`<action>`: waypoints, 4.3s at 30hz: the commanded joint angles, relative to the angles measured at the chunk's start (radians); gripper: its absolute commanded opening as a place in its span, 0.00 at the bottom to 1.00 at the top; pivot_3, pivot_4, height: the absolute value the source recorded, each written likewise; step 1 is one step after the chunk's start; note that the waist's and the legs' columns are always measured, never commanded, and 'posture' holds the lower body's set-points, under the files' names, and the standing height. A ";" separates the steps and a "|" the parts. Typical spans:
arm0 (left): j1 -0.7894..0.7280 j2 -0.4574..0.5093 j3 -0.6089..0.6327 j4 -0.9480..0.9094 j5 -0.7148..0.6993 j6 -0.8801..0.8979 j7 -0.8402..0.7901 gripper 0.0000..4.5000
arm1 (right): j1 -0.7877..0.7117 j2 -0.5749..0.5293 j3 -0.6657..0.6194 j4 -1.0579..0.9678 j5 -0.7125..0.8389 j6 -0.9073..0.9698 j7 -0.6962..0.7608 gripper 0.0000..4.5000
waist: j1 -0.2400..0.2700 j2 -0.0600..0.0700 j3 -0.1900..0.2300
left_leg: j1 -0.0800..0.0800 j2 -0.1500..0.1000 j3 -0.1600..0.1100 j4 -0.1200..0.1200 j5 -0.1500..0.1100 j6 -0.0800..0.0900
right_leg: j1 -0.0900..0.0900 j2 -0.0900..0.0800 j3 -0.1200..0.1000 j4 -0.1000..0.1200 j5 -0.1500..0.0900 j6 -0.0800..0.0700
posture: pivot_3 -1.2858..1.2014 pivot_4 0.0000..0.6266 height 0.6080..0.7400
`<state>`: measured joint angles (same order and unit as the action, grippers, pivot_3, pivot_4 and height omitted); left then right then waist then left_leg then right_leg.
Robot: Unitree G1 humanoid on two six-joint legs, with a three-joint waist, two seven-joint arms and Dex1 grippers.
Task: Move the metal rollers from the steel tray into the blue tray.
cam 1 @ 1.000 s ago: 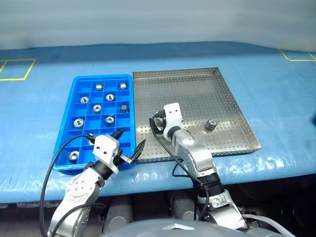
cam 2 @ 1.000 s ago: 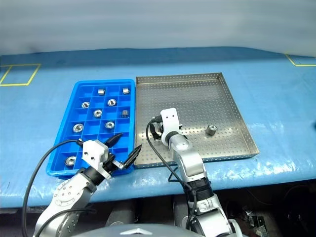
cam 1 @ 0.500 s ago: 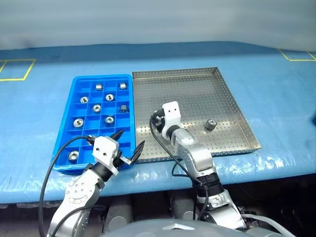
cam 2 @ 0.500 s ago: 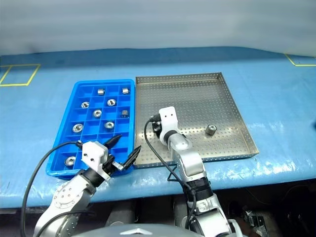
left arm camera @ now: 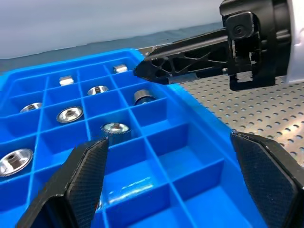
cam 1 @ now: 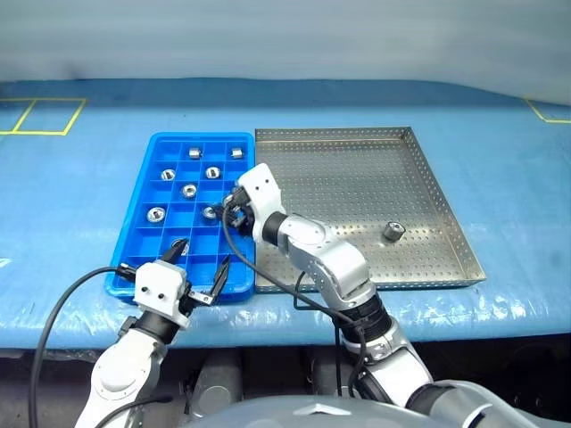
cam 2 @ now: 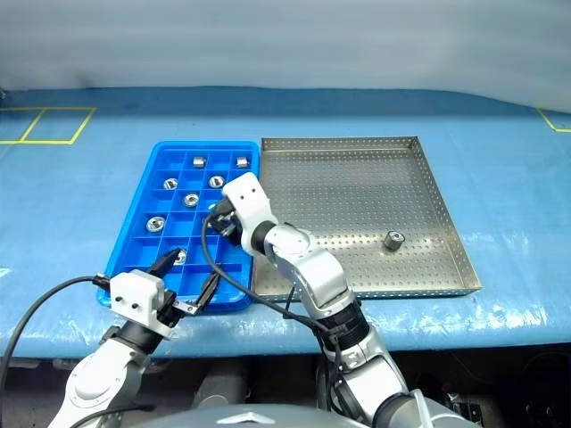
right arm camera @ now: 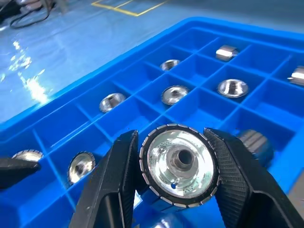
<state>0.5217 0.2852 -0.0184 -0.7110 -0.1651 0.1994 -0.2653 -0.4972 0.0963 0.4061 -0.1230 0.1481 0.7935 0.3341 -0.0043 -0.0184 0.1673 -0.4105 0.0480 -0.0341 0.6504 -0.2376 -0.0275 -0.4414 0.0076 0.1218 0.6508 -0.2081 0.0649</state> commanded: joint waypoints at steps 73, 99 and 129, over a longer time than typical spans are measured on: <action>-0.216 0.054 -0.101 0.056 -0.078 0.045 -0.184 1.00 | 0.244 -0.063 -0.523 -0.029 -0.052 -0.090 -0.411 0.43 | -0.147 0.002 -0.003 | 0.003 -0.001 0.001 0.002 0.001 0.001 | 0.000 0.001 0.003 0.008 0.000 0.000 | 0.48 0.24 1.00; -0.088 0.003 -0.061 0.010 -0.013 -0.016 -0.062 1.00 | -0.011 -0.146 -0.104 -0.140 0.022 -0.018 -0.007 0.38 | -0.136 0.002 -0.002 | 0.002 0.000 -0.002 0.000 0.001 0.001 | -0.001 0.002 0.002 0.009 -0.001 -0.001 | 0.56 0.24 1.00; 0.300 -0.098 -0.069 -0.063 0.075 -0.236 0.054 1.00 | 0.003 -0.117 0.149 0.085 0.067 -0.018 0.310 0.74 | 0.054 -0.003 0.001 | 0.001 0.000 0.001 -0.001 0.000 0.000 | -0.004 -0.001 0.000 0.003 -0.004 -0.003 | 0.65 0.24 1.00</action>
<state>0.8182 0.1862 -0.0815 -0.7472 -0.0884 -0.0116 -0.2087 -0.5038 -0.0212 0.5434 -0.0457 0.2074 0.7553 0.6351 0.0496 -0.0219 0.1679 -0.4100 0.0478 -0.0334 0.6498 -0.2375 -0.0275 -0.4453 0.0067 0.1218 0.6529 -0.2117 0.0617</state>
